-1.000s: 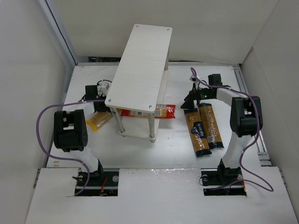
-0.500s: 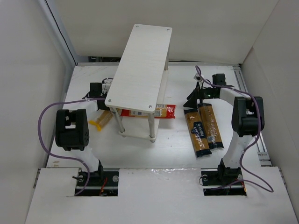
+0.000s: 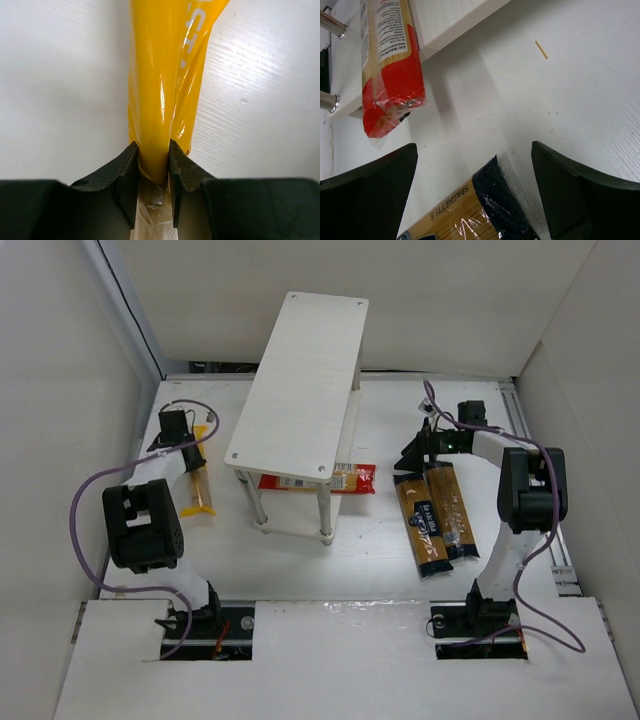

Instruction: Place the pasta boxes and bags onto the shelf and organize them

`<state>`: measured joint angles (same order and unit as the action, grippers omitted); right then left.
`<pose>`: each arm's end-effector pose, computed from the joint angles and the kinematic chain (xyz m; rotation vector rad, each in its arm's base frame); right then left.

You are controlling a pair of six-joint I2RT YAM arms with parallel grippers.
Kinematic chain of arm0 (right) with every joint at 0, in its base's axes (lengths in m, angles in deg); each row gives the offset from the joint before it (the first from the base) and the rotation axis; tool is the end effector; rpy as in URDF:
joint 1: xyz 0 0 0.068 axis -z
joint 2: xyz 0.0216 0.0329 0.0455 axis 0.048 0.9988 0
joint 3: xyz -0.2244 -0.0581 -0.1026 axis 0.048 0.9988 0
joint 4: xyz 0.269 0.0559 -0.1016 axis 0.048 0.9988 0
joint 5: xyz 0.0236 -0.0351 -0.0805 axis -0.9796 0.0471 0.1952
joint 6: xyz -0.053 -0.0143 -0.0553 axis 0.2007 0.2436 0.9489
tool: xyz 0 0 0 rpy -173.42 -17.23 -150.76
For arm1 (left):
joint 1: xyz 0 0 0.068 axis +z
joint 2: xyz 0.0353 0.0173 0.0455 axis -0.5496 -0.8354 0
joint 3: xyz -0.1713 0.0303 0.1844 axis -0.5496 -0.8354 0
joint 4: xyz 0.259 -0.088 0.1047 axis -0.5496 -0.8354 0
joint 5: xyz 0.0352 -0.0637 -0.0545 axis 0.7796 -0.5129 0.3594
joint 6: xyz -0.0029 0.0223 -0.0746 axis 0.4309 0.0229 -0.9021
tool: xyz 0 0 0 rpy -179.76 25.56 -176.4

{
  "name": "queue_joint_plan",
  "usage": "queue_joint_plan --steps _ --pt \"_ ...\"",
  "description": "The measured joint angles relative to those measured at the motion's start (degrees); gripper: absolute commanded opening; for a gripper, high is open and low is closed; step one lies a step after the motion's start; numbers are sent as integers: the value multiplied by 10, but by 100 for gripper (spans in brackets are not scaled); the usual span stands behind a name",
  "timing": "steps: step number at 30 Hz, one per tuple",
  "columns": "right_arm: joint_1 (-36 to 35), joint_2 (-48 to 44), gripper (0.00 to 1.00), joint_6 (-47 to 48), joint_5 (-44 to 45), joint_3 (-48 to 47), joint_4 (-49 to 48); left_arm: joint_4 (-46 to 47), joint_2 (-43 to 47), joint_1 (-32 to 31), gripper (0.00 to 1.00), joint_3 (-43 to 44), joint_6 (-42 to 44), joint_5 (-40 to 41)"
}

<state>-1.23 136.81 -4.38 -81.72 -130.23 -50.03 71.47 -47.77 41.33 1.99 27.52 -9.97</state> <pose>0.4185 0.0502 0.1238 -0.8449 1.9299 1.1806 0.4063 0.0627 0.1429 -0.3373 2.3003 0.1109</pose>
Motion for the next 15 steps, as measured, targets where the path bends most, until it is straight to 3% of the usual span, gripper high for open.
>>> queue_joint_plan --steps 8,15 --pt "0 -32 100 -11 -5 19 -10 4 80 0 0 46 -79 -32" --pt "0 -45 100 -28 -9 22 -33 48 82 -6 0 79 -232 -67"
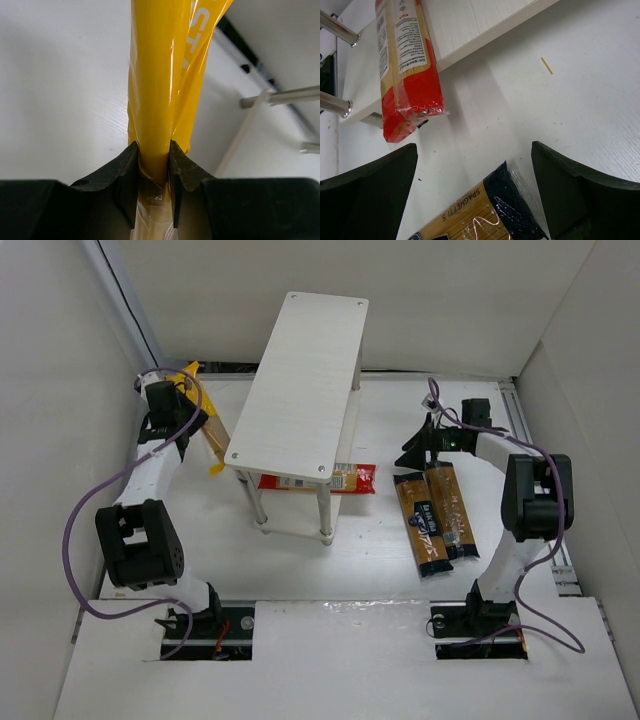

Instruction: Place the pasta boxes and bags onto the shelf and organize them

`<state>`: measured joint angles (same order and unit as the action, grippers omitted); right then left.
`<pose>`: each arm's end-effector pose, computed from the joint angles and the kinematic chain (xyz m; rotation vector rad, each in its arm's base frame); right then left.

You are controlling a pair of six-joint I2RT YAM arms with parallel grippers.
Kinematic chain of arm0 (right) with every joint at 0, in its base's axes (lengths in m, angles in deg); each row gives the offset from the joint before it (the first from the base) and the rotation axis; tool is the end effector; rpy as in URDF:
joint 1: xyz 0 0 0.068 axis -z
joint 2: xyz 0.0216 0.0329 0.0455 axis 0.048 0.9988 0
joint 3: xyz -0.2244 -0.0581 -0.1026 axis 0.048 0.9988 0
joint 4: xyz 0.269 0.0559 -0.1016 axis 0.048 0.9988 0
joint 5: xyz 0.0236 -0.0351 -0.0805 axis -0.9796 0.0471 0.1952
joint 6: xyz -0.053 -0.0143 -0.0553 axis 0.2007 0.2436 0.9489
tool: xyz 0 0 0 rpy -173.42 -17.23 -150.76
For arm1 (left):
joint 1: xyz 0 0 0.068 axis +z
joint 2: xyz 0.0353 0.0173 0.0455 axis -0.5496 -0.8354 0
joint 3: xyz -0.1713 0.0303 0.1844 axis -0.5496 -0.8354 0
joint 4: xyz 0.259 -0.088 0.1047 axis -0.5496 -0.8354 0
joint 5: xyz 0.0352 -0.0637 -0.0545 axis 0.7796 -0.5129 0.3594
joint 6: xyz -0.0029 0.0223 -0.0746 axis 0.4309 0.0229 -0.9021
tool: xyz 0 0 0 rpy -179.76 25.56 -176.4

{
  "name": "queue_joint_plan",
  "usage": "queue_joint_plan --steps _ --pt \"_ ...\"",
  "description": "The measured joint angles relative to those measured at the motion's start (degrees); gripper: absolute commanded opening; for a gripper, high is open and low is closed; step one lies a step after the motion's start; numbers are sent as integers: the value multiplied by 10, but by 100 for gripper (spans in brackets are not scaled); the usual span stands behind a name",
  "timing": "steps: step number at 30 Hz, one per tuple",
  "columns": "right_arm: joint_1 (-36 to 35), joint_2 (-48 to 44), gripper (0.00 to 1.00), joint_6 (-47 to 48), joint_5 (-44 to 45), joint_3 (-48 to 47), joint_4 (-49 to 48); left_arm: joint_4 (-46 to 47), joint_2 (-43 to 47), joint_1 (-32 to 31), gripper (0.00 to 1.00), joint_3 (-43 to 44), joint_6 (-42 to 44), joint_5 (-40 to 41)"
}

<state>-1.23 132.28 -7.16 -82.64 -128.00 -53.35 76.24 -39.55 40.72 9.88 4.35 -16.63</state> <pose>0.4129 0.0507 0.1470 -0.8501 1.8713 1.1623 0.4228 0.0526 0.2639 -0.6084 1.8759 -0.2868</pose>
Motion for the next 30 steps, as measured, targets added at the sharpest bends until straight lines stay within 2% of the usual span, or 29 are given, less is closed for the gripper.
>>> queue_joint_plan --steps 6,11,16,22,30 --pt "0 0 100 -12 0 9 -5 59 0 -22 0 -19 -204 -17" --pt "0 0 100 -21 0 15 -16 113 -25 -103 0 -21 -339 4" --pt "3 0 100 -23 0 16 -19 120 -59 -186 0 -20 -444 26" --pt "4 0 100 -24 0 16 -20 115 -76 -244 0 -18 -533 82" --pt "8 0 100 -30 0 16 -21 129 -99 -281 0 -14 -586 111"
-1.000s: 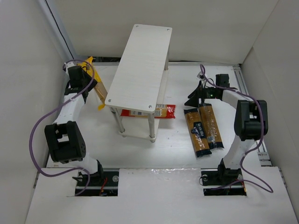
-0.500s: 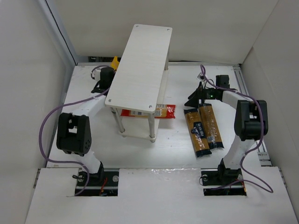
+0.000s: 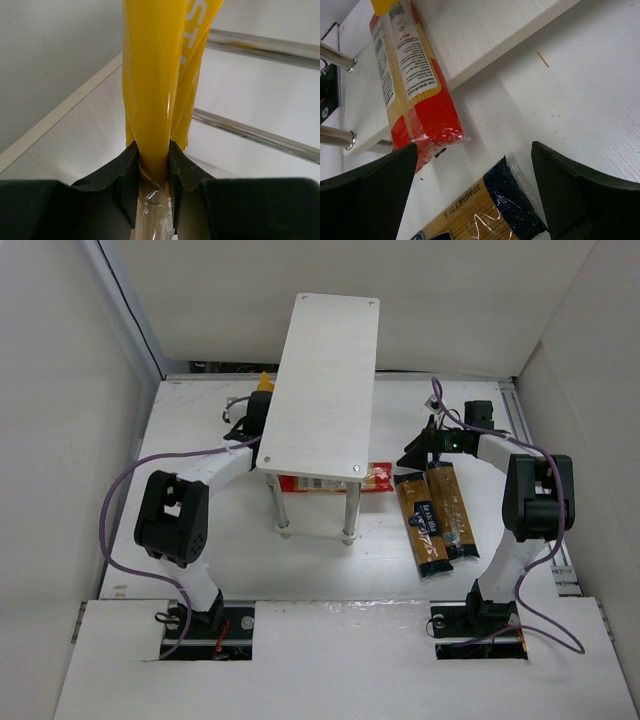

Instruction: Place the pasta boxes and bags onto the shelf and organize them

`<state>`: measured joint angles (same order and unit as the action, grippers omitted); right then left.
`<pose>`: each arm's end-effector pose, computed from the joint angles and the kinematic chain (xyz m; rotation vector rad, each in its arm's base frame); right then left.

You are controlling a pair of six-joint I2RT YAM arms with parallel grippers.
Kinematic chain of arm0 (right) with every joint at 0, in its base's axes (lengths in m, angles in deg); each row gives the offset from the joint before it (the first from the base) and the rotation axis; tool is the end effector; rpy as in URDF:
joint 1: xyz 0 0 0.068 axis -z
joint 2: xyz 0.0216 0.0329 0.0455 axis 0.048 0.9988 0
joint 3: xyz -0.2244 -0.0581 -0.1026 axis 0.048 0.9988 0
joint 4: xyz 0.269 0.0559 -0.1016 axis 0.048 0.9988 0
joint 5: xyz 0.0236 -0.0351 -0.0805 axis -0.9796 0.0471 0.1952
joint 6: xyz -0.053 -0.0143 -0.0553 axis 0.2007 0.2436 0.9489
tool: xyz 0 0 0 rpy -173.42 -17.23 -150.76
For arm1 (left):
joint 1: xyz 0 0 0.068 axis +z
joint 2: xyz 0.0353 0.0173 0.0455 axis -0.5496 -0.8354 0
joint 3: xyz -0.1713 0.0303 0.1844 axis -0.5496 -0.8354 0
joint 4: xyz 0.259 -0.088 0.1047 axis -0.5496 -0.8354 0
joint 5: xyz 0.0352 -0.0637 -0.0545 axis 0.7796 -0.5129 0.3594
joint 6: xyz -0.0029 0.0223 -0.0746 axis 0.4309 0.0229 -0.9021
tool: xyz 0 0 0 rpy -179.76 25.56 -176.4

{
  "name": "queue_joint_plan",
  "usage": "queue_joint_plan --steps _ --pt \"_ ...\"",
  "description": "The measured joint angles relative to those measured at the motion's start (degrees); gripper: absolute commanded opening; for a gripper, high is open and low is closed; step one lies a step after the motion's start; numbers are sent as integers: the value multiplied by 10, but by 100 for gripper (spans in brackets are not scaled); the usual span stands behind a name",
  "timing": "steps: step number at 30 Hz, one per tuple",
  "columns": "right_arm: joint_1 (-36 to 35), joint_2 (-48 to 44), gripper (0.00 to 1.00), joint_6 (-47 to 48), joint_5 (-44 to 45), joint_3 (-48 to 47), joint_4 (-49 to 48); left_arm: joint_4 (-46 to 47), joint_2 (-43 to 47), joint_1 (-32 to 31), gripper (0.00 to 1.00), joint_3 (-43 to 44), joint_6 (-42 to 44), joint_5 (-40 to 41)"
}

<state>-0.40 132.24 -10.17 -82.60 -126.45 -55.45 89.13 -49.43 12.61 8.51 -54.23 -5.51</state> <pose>0.4110 0.0448 0.1409 -0.7949 1.8991 1.1781 0.4297 -0.1511 0.2111 -1.2613 1.6720 -1.0776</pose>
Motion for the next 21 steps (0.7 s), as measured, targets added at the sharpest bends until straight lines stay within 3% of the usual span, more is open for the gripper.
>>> queue_joint_plan --steps 3,5,6,7,8,10,15,20,21 --pt "2 0 100 -2 0 0 0 -15 -25 -13 0 23 8 2" --pt "2 0 100 -2 0 0 0 -22 -48 -24 9 41 22 1" --pt "2 0 100 -2 0 0 -1 -27 -58 -32 14 48 31 1" --pt "2 0 100 -2 0 0 -1 -32 -67 -39 23 54 42 1" --pt "2 0 100 -2 0 0 -2 -38 -73 -48 39 58 52 -1" --pt "2 0 100 -2 0 0 -2 -47 -78 -59 55 59 72 -7" --pt "2 0 100 -2 0 0 -4 -26 -63 -71 74 49 104 0" --pt "2 0 100 -2 0 0 -4 -24 -13 -72 85 8 142 24" --pt "0 0 100 0 0 0 -3 -25 -10 -72 99 4 152 27"
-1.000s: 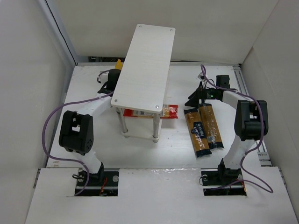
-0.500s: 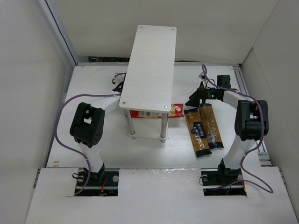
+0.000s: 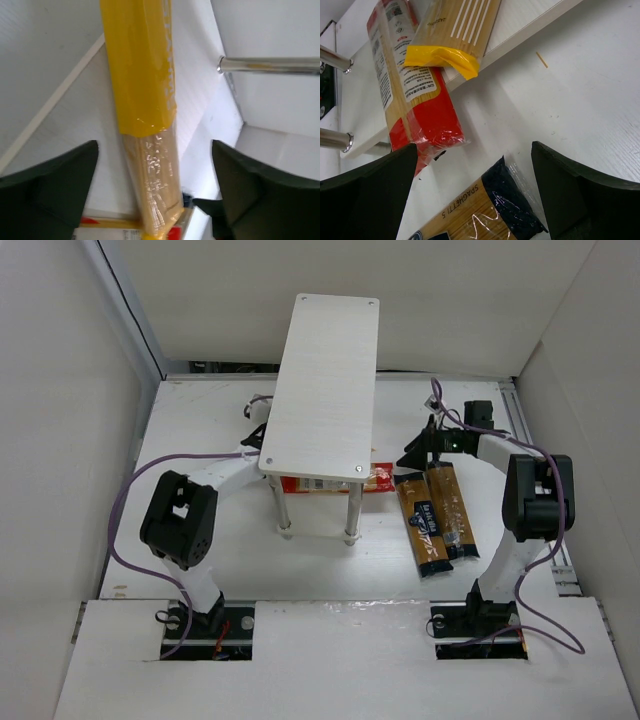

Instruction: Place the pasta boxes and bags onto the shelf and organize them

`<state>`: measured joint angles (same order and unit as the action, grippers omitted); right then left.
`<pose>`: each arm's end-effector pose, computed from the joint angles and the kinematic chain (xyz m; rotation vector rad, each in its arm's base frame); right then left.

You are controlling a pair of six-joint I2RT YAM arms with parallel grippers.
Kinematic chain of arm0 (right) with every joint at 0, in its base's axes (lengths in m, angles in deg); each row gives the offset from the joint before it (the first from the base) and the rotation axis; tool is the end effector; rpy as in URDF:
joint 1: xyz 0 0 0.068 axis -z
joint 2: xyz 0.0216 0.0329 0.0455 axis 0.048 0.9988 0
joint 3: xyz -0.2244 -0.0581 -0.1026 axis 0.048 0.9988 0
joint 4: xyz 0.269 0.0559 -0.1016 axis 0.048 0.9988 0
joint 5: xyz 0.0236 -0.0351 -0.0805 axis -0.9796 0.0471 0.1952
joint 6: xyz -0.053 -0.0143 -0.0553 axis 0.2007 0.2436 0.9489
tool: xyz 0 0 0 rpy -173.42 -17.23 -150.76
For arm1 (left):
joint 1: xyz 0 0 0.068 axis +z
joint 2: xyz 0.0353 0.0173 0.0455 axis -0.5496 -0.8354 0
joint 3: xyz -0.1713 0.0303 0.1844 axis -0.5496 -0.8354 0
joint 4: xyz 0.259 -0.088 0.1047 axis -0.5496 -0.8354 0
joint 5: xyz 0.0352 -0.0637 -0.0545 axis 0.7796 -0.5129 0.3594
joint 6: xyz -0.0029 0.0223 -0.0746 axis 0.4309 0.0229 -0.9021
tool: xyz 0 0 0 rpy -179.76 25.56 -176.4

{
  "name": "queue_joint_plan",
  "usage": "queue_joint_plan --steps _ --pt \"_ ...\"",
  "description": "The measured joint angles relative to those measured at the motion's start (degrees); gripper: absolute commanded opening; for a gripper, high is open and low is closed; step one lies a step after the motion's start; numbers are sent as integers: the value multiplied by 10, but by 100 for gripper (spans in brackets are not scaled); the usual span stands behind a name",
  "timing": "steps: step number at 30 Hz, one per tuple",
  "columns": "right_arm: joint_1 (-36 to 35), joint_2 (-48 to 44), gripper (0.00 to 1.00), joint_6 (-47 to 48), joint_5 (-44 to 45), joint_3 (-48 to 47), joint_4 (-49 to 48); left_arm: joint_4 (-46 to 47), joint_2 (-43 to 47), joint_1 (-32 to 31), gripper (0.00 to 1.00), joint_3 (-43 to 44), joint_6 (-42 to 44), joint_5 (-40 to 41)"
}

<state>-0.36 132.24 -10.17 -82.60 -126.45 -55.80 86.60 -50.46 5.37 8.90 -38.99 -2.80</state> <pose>0.4115 0.0445 0.1412 -0.7971 1.8944 1.1738 0.4085 -0.2013 0.2005 -0.9373 1.8809 -0.9128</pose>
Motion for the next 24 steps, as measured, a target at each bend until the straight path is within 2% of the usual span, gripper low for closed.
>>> queue_joint_plan --steps 7,14,20,23,24 --pt "-57 -3 100 -2 55 -11 9 -28 7 36 100 -1 123 -40" --pt "-109 6 100 -120 139 -58 -46 -86 59 82 100 15 271 -43" --pt "-128 25 100 -177 198 -81 -76 -86 114 92 100 12 387 -125" --pt "-137 41 100 -189 207 -82 -77 -83 132 93 100 -21 423 -156" --pt "-139 46 97 -192 207 -82 -77 -85 136 93 100 -38 433 -165"
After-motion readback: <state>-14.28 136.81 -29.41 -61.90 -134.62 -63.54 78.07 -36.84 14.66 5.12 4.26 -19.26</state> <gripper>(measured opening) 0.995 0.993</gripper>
